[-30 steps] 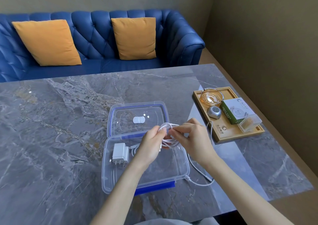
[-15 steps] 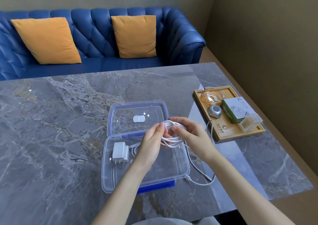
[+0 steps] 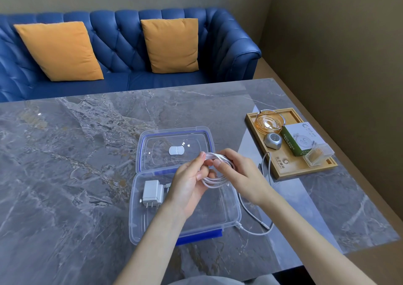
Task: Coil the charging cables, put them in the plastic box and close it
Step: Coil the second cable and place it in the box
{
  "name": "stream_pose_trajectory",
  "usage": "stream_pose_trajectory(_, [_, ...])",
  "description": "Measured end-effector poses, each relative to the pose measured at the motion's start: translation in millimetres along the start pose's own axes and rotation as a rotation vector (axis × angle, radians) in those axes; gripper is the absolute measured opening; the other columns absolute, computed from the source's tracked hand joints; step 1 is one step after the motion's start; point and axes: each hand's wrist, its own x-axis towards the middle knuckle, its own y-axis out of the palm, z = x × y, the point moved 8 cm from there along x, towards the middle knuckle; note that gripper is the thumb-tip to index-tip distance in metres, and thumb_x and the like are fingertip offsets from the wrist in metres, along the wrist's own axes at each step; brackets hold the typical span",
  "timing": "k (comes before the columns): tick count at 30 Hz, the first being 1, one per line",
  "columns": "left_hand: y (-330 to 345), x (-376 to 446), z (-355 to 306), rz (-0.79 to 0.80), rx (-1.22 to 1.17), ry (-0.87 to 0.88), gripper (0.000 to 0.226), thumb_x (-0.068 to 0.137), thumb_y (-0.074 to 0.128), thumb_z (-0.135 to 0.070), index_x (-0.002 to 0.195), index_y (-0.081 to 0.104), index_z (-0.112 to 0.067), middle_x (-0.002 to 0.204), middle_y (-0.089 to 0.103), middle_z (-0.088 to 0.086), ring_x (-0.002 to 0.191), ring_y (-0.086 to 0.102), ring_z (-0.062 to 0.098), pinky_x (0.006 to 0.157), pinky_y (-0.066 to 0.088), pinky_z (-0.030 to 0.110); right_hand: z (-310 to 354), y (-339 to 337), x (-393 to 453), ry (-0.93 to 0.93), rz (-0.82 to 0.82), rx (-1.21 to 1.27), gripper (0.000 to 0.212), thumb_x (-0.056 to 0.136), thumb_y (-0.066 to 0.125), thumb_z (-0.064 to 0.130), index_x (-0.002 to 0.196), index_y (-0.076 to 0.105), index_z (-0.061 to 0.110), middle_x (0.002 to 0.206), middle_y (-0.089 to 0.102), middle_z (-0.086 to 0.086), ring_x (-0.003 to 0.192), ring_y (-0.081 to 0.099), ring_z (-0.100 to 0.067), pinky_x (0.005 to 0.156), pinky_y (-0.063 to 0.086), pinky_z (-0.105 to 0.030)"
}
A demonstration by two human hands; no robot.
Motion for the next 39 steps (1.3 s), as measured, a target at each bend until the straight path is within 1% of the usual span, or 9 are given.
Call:
stream_pose_trajectory(5, [0.9,0.3,-0.4,0.015,-0.032,-0.035,0.036,0.094,0.042,-0.023,0.066,0.057,-0.006,0.036,0.029,-0.009,0.039,0.036,0.005,0.065,0.032,0.023,3.8,2.6,3.0,0.126,0.163,0.236,0.033,0.085,0.041,0.026,0.057,0.057,0.028,0.058,0.032,0.001,0.053,0.03,-0.01,0.051,0.025,-0.023])
stream_pose_trajectory(9, [-2.5,2.3,-3.9,0.003,0.144,-0.03,0.034,0.094,0.042,-0.023,0.064,0.048,-0.008,0.045,0.027,-0.001,0.036,0.026,0.004,0.046,0.024,0.015,2.4,10.6,-2.6,0.246,0.37,0.322,0.023,0.095,0.038,0.012,0.078,0.053,0.01,0.056,0.022,0.001,0.045,0.02,-0.007,0.041,0.017,-0.017])
stream_pose_trajectory(13, [-1.7,0.3,-11.8,0.026,0.36,-0.002,0.035,0.096,0.04,-0.021,0.063,0.043,-0.008,0.037,0.026,-0.012,0.034,0.021,0.003,0.04,0.019,0.012,1.6,15.8,-7.0,0.269,0.5,0.276,0.021,0.098,0.04,0.018,0.084,0.055,0.011,0.051,0.03,0.008,0.042,0.022,-0.005,0.038,0.017,-0.015])
stream_pose_trajectory(18, [3.5,-4.1,-19.8,0.151,0.566,-0.034,0.034,0.095,0.042,-0.02,0.065,0.049,-0.006,0.039,0.027,-0.01,0.035,0.025,0.004,0.04,0.025,0.012,12.9,9.2,-12.5,0.193,0.625,0.176,0.017,0.094,0.049,0.016,0.094,0.063,0.007,0.046,0.034,0.012,0.04,0.028,-0.004,0.041,0.024,-0.011])
stream_pose_trajectory(21, [12.7,-6.3,-19.5,0.34,0.736,-0.133,0.032,0.095,0.042,-0.02,0.069,0.055,-0.006,0.044,0.025,-0.008,0.037,0.026,0.006,0.042,0.029,0.011,18.6,9.3,-15.5,0.117,0.698,0.031,0.026,0.091,0.056,0.02,0.072,0.061,0.004,0.05,0.03,0.01,0.044,0.026,-0.005,0.046,0.024,-0.014])
stream_pose_trajectory(24, [12.9,-4.5,-14.9,0.441,0.836,-0.215,0.032,0.096,0.042,-0.02,0.07,0.056,-0.008,0.046,0.027,-0.007,0.039,0.028,0.006,0.044,0.03,0.012,10.8,12.3,-15.8,0.122,0.713,-0.104,0.038,0.087,0.06,0.03,0.051,0.053,0.023,0.056,0.022,0.001,0.051,0.021,-0.012,0.05,0.02,-0.023])
stream_pose_trajectory(30, [-29.5,5.1,7.0,0.116,0.684,-0.152,0.025,0.096,0.043,-0.022,0.086,0.058,-0.005,0.054,0.046,-0.003,0.044,0.049,0.004,0.052,0.041,0.017,-29.1,11.5,-5.8,0.203,0.389,-0.141,0.02,0.086,0.061,0.034,0.087,0.064,0.014,0.064,0.062,0.008,0.054,0.048,-0.003,0.055,0.037,-0.017])
stream_pose_trajectory(35, [-76.2,-2.0,28.0,-0.126,0.621,-0.204,0.017,0.093,0.048,-0.014,0.098,0.063,-0.007,0.093,0.064,0.011,0.077,0.064,0.012,0.066,0.053,0.02,-64.1,41.2,-3.8,0.252,0.281,-0.218,0.016,0.086,0.061,0.027,0.087,0.066,0.012,0.074,0.066,0.001,0.069,0.06,-0.013,0.068,0.047,-0.027])
stream_pose_trajectory(39, [-104.0,1.1,35.4,-0.265,0.84,-0.197,0.016,0.09,0.051,-0.007,0.089,0.066,-0.01,0.069,0.062,0.002,0.065,0.056,0.011,0.054,0.049,0.016,-79.0,62.8,-1.0,0.249,0.247,-0.321,0.02,0.086,0.058,0.022,0.086,0.066,0.004,0.077,0.063,-0.002,0.073,0.055,-0.018,0.066,0.041,-0.029])
